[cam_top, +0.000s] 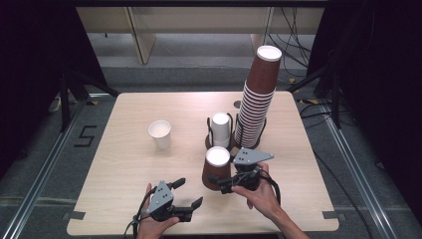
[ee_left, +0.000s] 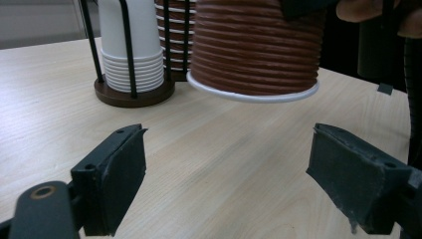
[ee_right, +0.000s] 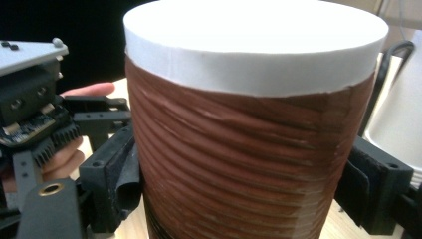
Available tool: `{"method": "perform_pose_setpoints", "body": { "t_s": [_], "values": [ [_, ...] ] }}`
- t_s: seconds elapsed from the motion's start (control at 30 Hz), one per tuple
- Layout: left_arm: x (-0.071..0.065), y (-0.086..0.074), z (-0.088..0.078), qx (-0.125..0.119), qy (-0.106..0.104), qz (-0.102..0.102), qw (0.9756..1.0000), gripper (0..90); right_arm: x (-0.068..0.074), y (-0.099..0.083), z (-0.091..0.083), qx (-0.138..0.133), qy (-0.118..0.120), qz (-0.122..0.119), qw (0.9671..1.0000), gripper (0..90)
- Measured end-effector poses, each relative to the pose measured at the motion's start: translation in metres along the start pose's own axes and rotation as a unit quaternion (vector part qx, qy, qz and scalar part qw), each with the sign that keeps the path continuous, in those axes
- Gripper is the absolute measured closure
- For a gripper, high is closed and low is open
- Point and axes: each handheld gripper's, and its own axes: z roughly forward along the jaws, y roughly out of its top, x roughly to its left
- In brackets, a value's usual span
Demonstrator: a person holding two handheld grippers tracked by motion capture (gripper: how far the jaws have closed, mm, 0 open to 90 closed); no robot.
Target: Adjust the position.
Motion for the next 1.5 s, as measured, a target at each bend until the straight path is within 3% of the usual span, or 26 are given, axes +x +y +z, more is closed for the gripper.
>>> {"method": "perform_pose_setpoints", "body": {
  "t_s": [0.1,0.17,0.23,0.33,0.37,0.4,0.43,0.5,0.53,0.57,0.67,0.73,0.9,0.97,1.0,1.07,1.13,1.23,1.27,1.33,1.43,1.47,1.5],
  "values": [
    [-0.001,-0.001,0.003,-0.011,-0.008,0.003,0.9999,14.7,0.003,0.001,0.003,0.008,0.007,-0.002,0.9999,17.0],
    [-0.003,0.0,0.003,-0.01,-0.008,0.005,0.9999,14.7,0.003,0.0,0.005,-0.001,0.0,-0.018,0.9998,17.0],
    [-0.004,0.0,0.004,-0.007,-0.006,0.009,0.9999,14.7,0.006,-0.001,0.007,0.01,0.01,-0.006,0.9999,17.0],
    [-0.006,0.0,0.006,-0.004,-0.007,0.012,0.9999,14.7,0.01,-0.002,0.012,0.008,0.013,-0.01,0.9998,17.0],
    [-0.006,0.0,0.007,-0.006,-0.006,0.011,0.9999,14.7,0.013,-0.002,0.013,0.01,0.012,-0.003,0.9999,17.1],
    [-0.006,-0.001,0.009,-0.011,-0.006,0.011,0.9999,14.7,0.012,-0.003,0.014,0.01,0.012,-0.013,0.9998,17.1],
    [-0.006,0.0,0.008,-0.004,-0.003,0.009,0.9999,14.7,0.013,-0.003,0.016,0.008,0.023,-0.006,0.9997,17.1],
    [-0.006,-0.001,0.01,-0.006,-0.008,-0.006,0.9999,14.7,0.016,-0.003,0.018,0.012,0.022,-0.002,0.9997,17.1],
    [-0.006,-0.001,0.01,-0.008,-0.007,-0.01,0.9999,14.7,0.015,-0.003,0.019,0.005,0.017,-0.017,0.9997,17.2],
    [-0.006,-0.002,0.012,-0.01,-0.01,-0.01,0.9999,14.6,0.017,-0.004,0.02,0.008,0.021,-0.01,0.9997,17.2],
    [-0.006,-0.002,0.014,-0.016,-0.012,-0.013,0.9997,11.0,0.02,-0.004,0.022,0.006,0.037,-0.005,0.9993,17.2],
    [-0.006,-0.002,0.015,-0.021,-0.011,-0.012,0.9997,8.2,0.023,-0.004,0.022,0.011,0.026,-0.003,0.9996,17.3],
    [-0.008,-0.001,0.015,-0.012,-0.002,-0.013,0.9998,2.7,0.029,-0.005,0.027,-0.003,0.052,-0.005,0.9986,17.3],
    [-0.008,-0.002,0.017,-0.019,-0.004,-0.014,0.9997,1.8,0.032,-0.005,0.027,0.001,0.043,-0.006,0.999,17.3],
    [-0.008,-0.002,0.017,-0.018,-0.002,-0.013,0.9997,1.5,0.033,-0.005,0.028,0.003,0.057,-0.004,0.9984,17.3],
    [-0.009,-0.001,0.015,-0.017,0.003,-0.008,0.9998,2.0,0.035,-0.005,0.028,0.008,0.048,0.0,0.9988,17.1],
    [-0.008,0.0,0.015,-0.02,-0.002,-0.001,0.9998,4.1,0.036,-0.005,0.029,0.012,0.06,0.002,0.9981,15.9],
    [-0.009,0.002,0.013,-0.007,-0.001,0.004,1.0,6.6,0.035,-0.004,0.026,0.022,0.052,0.002,0.9984,14.7],
    [-0.009,0.003,0.013,-0.004,-0.003,0.006,1.0,7.4,0.035,-0.003,0.026,0.019,0.062,0.002,0.9979,14.5],
    [-0.009,0.004,0.012,0.002,-0.002,0.019,0.9998,8.4,0.034,0.0,0.023,0.037,0.061,0.003,0.9974,13.5],
    [-0.007,0.005,0.012,0.013,-0.002,0.02,0.9997,9.2,0.031,0.006,0.018,0.033,0.069,-0.006,0.9971,15.0],
    [-0.006,0.005,0.012,0.018,-0.005,0.022,0.9996,9.5,0.031,0.008,0.015,0.035,0.061,-0.004,0.9975,15.4],
    [-0.006,0.004,0.013,0.018,-0.009,0.025,0.9995,9.6,0.029,0.01,0.013,0.03,0.064,-0.019,0.9973,15.3]
  ]
}}
